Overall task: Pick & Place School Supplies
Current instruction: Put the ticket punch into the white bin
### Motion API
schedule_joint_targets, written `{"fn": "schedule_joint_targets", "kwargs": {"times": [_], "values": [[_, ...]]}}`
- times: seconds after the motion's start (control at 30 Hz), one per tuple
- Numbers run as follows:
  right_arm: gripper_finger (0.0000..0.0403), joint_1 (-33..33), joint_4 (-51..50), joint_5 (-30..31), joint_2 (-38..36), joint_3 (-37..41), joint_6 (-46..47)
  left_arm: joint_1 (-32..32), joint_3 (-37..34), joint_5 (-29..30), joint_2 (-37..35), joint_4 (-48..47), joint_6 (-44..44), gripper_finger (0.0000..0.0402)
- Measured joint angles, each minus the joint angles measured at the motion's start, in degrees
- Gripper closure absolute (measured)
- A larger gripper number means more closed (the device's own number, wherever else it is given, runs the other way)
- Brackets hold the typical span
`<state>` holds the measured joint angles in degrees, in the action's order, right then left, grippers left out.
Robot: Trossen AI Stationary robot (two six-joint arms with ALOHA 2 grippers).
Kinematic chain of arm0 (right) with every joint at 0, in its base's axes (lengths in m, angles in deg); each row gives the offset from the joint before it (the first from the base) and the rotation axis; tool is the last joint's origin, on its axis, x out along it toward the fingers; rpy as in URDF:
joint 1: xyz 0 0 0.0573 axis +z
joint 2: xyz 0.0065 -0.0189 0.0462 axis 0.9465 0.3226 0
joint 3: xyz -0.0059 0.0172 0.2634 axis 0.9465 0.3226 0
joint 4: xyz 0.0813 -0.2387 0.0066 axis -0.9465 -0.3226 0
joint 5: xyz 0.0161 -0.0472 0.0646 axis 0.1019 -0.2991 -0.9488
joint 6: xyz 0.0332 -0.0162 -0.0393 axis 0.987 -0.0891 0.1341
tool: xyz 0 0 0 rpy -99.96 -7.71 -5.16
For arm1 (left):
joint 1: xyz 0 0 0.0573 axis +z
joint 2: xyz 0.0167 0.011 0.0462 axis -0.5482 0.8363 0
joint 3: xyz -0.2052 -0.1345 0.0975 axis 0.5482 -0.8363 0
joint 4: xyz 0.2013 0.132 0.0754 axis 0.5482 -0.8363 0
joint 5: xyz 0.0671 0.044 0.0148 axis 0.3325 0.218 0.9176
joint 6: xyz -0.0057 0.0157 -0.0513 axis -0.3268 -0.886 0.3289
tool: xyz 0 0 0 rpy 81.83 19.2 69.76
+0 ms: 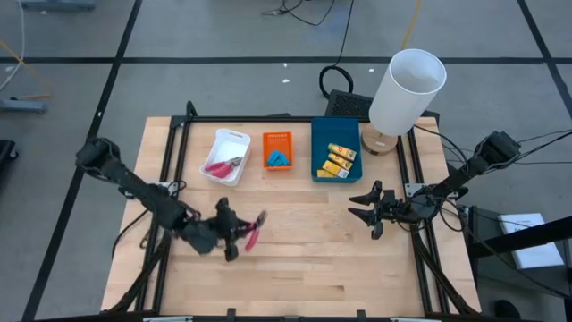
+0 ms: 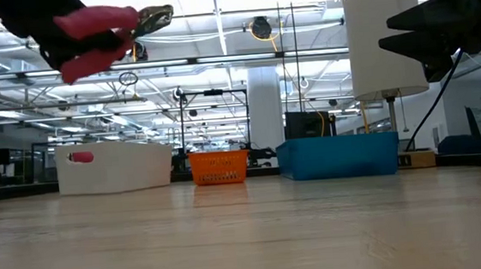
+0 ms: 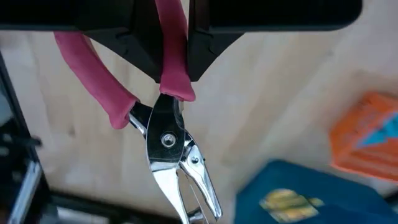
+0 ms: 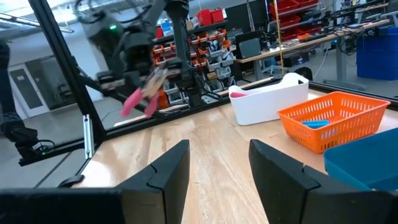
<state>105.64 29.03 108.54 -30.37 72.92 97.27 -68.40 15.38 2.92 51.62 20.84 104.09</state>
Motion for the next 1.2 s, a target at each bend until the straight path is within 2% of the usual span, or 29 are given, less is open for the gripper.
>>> {"fn": "schedule_joint_targets", "kwargs": {"times": [0.13,0.27,0.43,0.6,0.73,0.9,1.07,1.2], "values": [[0.0245,-0.26,0.00,0.02,0.00,0.01,-0.20,4.40,-5.91,1.75,-7.32,3.50,-3.73,0.0356],[0.0245,-1.15,-0.03,0.03,0.00,-0.01,-0.13,9.68,-9.27,3.91,-14.15,3.11,-4.83,0.0356],[0.0245,-2.54,-0.02,-0.03,-0.02,-0.01,-0.17,16.22,-10.82,6.89,-21.00,-0.32,-5.44,0.0356],[0.0245,-3.33,-0.02,-0.18,-0.02,0.01,-0.20,23.64,-10.90,8.55,-24.49,-4.95,-5.50,0.0356],[0.0245,-4.26,-0.03,-0.20,-0.02,0.01,-0.20,30.23,-10.90,10.97,-25.78,-8.93,-5.67,0.0356],[0.0245,-5.50,-0.56,-0.32,-0.01,0.01,-0.22,38.28,-10.90,10.67,-25.66,-10.92,-6.88,0.0356],[0.0245,-6.80,-1.88,-0.42,-0.02,0.01,-0.22,46.21,-10.90,3.53,-22.95,-11.30,-8.24,0.0356],[0.0245,-7.45,-2.29,-1.10,-0.02,-0.01,-0.20,50.37,-10.90,1.02,-19.27,-11.70,-8.44,0.0356]]}}
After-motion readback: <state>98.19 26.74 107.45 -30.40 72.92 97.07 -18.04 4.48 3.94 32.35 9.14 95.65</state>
